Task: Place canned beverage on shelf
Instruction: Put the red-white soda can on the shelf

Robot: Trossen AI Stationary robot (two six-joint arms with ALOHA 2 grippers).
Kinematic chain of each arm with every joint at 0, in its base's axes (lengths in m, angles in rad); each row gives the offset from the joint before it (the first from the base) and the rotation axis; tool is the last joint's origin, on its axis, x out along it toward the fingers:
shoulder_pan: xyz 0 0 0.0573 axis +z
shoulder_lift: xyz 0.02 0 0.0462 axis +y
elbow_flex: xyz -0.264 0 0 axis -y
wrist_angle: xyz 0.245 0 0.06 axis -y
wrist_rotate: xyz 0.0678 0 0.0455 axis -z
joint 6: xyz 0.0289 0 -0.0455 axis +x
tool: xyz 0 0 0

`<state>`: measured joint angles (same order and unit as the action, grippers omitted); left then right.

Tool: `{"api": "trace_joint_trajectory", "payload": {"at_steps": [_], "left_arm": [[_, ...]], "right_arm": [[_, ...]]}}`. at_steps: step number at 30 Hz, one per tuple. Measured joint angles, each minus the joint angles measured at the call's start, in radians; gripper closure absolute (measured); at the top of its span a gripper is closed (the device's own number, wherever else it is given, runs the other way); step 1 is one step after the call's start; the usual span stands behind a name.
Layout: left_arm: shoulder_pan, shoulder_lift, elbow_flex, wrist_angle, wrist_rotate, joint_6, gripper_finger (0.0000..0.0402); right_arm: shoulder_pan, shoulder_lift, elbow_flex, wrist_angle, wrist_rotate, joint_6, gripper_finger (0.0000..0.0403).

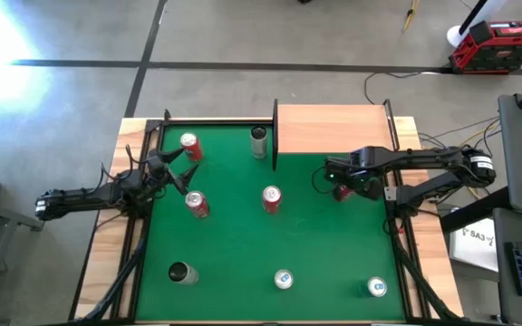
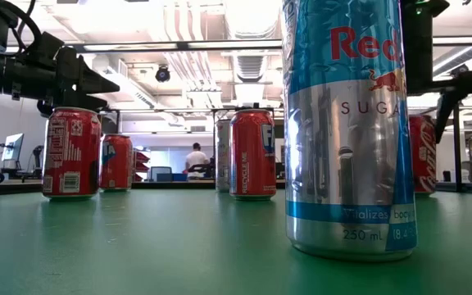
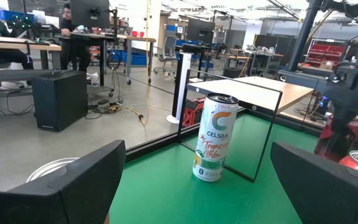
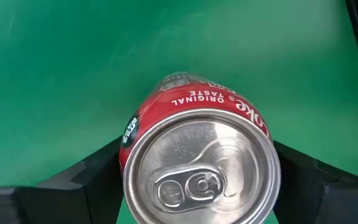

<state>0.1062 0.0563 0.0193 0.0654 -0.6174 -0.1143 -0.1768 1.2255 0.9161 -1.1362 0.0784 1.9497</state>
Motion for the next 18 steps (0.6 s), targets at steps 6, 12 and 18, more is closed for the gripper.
{"api": "trace_joint_trajectory", "payload": {"at_steps": [6, 12, 18], "left_arm": [[0.000, 0.000, 0.000, 0.000, 0.000, 0.000, 0.0015], [0.000, 0.000, 0.000, 0.000, 0.000, 0.000, 0.0015], [0.000, 0.000, 0.000, 0.000, 0.000, 0.000, 0.0015]], "right_arm": [[0.000, 0.000, 0.000, 0.005, -0.033, 0.456, 0.0111], [0.000, 0.000, 0.001, 0.021, -0.139, 0.663, 0.0086], [0.000, 0.003, -0.005, 0.017, -0.109, 0.488, 0.0067]]}}
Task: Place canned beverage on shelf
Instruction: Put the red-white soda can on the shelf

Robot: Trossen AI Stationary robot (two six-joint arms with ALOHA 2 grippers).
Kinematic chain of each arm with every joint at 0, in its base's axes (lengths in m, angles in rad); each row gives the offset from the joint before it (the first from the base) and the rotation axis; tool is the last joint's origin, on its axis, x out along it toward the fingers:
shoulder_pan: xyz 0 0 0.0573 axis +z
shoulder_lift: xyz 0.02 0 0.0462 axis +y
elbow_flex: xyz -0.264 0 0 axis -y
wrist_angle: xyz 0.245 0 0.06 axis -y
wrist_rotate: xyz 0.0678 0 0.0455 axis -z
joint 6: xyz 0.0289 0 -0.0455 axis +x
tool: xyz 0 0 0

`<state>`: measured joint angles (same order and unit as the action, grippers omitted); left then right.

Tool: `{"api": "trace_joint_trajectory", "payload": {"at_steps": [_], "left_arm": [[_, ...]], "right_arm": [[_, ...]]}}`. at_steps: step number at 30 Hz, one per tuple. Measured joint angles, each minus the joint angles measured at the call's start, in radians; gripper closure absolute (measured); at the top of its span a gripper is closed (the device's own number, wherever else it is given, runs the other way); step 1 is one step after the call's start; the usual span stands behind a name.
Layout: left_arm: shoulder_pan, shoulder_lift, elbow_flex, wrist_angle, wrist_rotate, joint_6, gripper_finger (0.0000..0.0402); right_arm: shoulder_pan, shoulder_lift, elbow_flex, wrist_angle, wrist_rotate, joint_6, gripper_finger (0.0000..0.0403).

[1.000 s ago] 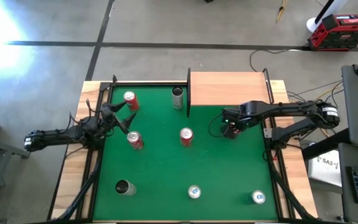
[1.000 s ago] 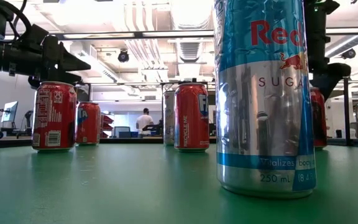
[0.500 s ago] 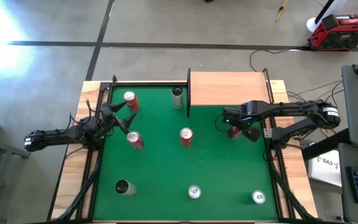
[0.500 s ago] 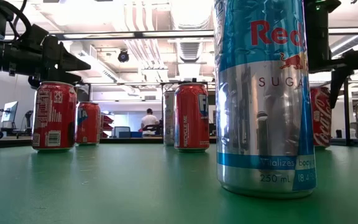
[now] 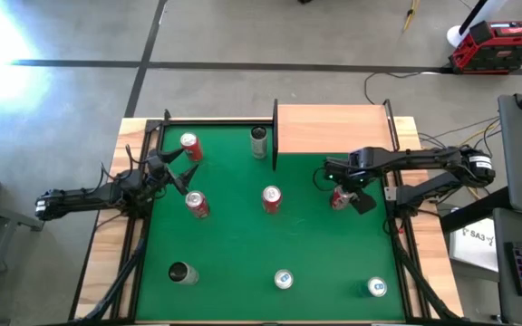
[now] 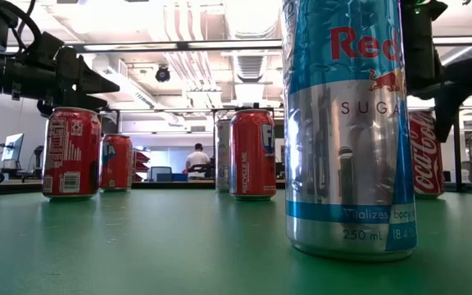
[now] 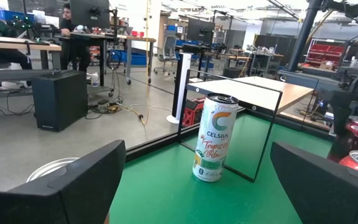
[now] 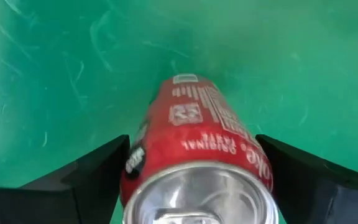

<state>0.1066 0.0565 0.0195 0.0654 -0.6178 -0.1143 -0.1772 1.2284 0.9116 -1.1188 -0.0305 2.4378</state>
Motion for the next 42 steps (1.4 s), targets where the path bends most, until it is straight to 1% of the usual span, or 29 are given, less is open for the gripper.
{"api": "trace_joint_trajectory", "payload": {"at_steps": [4, 6, 11, 14, 16, 24, 27, 31, 34, 37, 42], "left_arm": [[0.000, 0.000, 0.000, 0.000, 0.000, 0.000, 0.0015], [0.000, 0.000, 0.000, 0.000, 0.000, 0.000, 0.0015], [0.000, 0.000, 0.000, 0.000, 0.000, 0.000, 0.0015], [0.000, 0.000, 0.000, 0.000, 0.000, 0.000, 0.0015], [0.000, 0.000, 0.000, 0.000, 0.000, 0.000, 0.0015], [0.000, 0.000, 0.000, 0.000, 0.000, 0.000, 0.0015], [0.000, 0.000, 0.000, 0.000, 0.000, 0.000, 0.0015], [0.000, 0.000, 0.000, 0.000, 0.000, 0.000, 0.0015], [0.000, 0.000, 0.000, 0.000, 0.000, 0.000, 0.0015], [0.000, 0.000, 0.000, 0.000, 0.000, 0.000, 0.0015], [0.000, 0.000, 0.000, 0.000, 0.000, 0.000, 0.0015]], "right_arm": [[0.000, -0.001, 0.000, 0.003, 0.005, -0.021, 0.0072], [0.000, -0.001, 0.000, 0.002, 0.016, -0.081, 0.0073], [0.000, -0.001, 0.001, 0.003, 0.122, -0.385, 0.0073], [0.000, -0.001, 0.001, 0.004, 0.135, -0.570, 0.0073], [0.001, -0.001, 0.002, 0.009, 0.128, -0.643, 0.0072], [0.001, -0.002, 0.002, 0.015, 0.084, -0.703, 0.0067], [0.001, -0.003, 0.002, 0.017, 0.083, -0.734, 0.0048], [0.001, -0.003, 0.003, 0.018, 0.084, -0.786, 0.0011], [0.001, -0.003, 0.003, 0.020, 0.084, -0.823, 0.0007], [0.001, -0.004, 0.003, 0.028, 0.084, -0.924, 0.0005], [0.002, -0.003, 0.003, 0.037, 0.076, -1.174, 0.0003]]}}
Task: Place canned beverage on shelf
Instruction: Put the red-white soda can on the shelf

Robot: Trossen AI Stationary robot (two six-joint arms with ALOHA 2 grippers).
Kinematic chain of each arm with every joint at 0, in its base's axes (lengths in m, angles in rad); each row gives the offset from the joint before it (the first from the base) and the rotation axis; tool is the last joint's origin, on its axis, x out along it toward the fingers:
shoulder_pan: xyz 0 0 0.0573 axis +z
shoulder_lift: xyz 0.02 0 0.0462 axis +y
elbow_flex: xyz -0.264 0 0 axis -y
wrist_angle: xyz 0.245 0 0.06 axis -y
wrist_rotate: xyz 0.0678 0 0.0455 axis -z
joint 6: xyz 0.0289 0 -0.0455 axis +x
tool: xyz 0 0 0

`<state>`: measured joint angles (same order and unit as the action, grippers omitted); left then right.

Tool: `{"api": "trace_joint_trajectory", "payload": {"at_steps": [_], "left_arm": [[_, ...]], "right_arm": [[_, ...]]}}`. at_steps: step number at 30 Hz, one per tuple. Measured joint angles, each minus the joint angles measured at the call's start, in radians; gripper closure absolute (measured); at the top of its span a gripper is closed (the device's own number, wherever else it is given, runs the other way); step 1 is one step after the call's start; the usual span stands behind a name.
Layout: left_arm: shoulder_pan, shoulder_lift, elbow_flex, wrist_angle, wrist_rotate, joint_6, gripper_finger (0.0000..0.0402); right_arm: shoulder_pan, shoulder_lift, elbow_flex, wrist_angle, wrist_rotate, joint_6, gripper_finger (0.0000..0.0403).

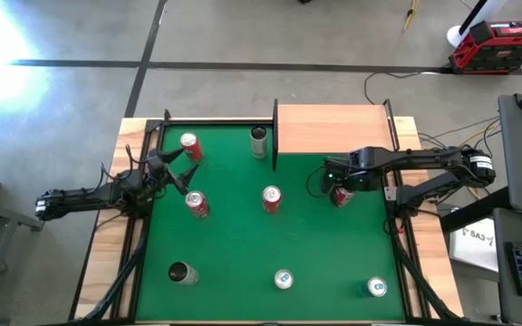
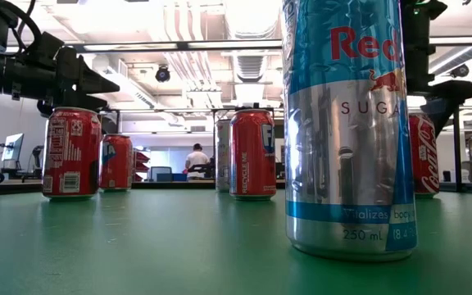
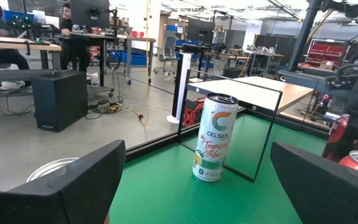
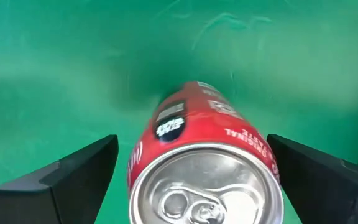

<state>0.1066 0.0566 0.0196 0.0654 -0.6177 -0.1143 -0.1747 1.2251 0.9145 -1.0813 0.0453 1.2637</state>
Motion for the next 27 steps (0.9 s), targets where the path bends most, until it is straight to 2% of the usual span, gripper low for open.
{"api": "trace_joint_trajectory", "payload": {"at_steps": [3, 6, 14, 19, 23, 27], "left_arm": [[0.000, 0.000, 0.000, 0.000, 0.000, 0.000, 0.0015], [0.000, 0.000, 0.000, 0.000, 0.000, 0.000, 0.0015], [0.000, 0.000, 0.000, 0.000, 0.000, 0.000, 0.0015], [0.000, 0.000, 0.000, 0.000, 0.000, 0.000, 0.0015], [0.000, 0.000, 0.000, 0.000, 0.000, 0.000, 0.0015], [0.000, 0.000, 0.000, 0.000, 0.000, 0.000, 0.0015]], "right_arm": [[0.001, 0.000, 0.000, -0.002, -0.010, -0.118, 0.0003], [0.001, 0.000, 0.000, -0.009, -0.022, -0.152, 0.0003], [0.001, 0.001, -0.001, -0.034, -0.043, -0.057, 0.0003], [0.011, 0.001, -0.001, -0.036, -0.053, -0.053, 0.0006], [0.036, 0.001, -0.002, -0.034, -0.053, -0.042, 0.0028], [0.058, 0.001, -0.003, -0.032, -0.042, 0.003, 0.0074]]}}
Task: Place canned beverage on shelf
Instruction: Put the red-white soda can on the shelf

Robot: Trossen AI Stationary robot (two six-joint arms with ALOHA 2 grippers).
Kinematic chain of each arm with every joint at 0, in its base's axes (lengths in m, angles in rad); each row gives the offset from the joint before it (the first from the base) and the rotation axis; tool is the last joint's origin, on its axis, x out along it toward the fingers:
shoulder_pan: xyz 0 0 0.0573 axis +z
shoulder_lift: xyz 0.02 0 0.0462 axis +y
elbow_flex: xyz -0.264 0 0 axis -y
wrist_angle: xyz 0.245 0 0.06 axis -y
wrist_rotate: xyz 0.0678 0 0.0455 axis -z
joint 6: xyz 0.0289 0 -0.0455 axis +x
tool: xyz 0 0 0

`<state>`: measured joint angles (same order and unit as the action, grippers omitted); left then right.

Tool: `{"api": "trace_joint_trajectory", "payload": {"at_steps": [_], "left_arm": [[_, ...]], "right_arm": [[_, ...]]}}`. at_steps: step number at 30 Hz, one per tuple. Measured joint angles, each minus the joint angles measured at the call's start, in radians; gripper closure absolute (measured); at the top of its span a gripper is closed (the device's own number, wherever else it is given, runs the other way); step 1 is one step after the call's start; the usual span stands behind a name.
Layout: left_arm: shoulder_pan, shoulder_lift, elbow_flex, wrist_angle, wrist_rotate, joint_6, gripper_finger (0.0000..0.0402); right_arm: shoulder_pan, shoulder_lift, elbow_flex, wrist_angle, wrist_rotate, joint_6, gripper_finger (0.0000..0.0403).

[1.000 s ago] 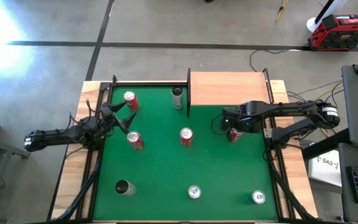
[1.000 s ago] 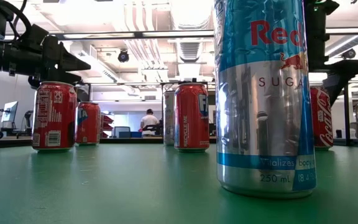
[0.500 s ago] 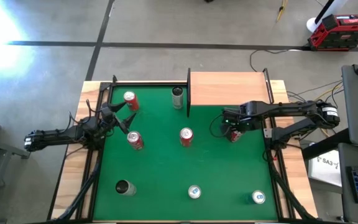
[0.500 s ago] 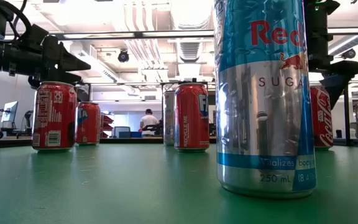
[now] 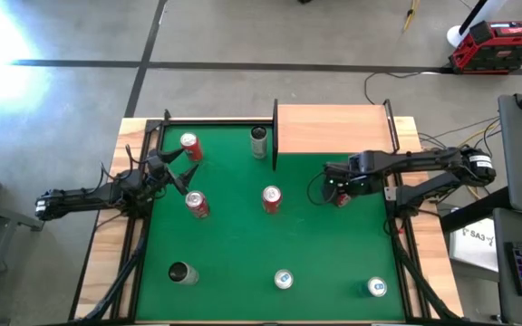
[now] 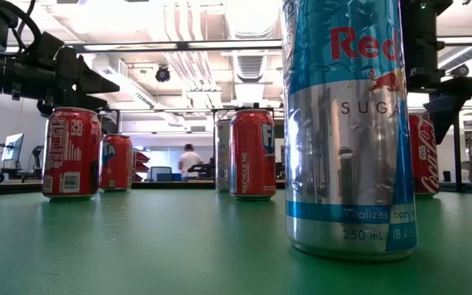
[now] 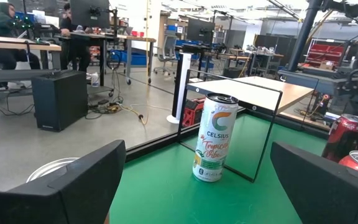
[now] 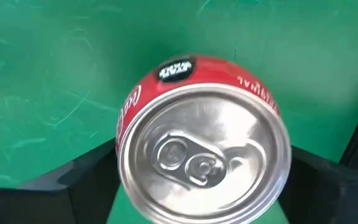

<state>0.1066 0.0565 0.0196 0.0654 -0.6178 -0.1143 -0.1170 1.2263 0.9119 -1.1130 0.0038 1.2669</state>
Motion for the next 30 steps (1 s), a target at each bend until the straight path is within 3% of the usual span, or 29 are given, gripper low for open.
{"api": "trace_joint_trajectory", "payload": {"at_steps": [4, 11, 24, 30], "left_arm": [[0.000, 0.000, 0.000, 0.000, 0.000, 0.000, 0.0015], [0.000, 0.000, 0.000, 0.000, 0.000, 0.000, 0.0015], [0.000, 0.000, 0.000, 0.000, 0.000, 0.000, 0.0015], [0.000, 0.000, 0.000, 0.000, 0.000, 0.000, 0.0015]], "right_arm": [[0.021, 0.000, -0.001, 0.004, 0.057, 0.049, 0.0125], [0.062, 0.001, -0.007, 0.020, 0.182, 0.105, 0.0126], [0.074, 0.001, -0.006, 0.028, 0.108, 0.149, 0.0105], [0.080, 0.001, -0.006, 0.027, 0.128, 0.183, 0.0096]]}}
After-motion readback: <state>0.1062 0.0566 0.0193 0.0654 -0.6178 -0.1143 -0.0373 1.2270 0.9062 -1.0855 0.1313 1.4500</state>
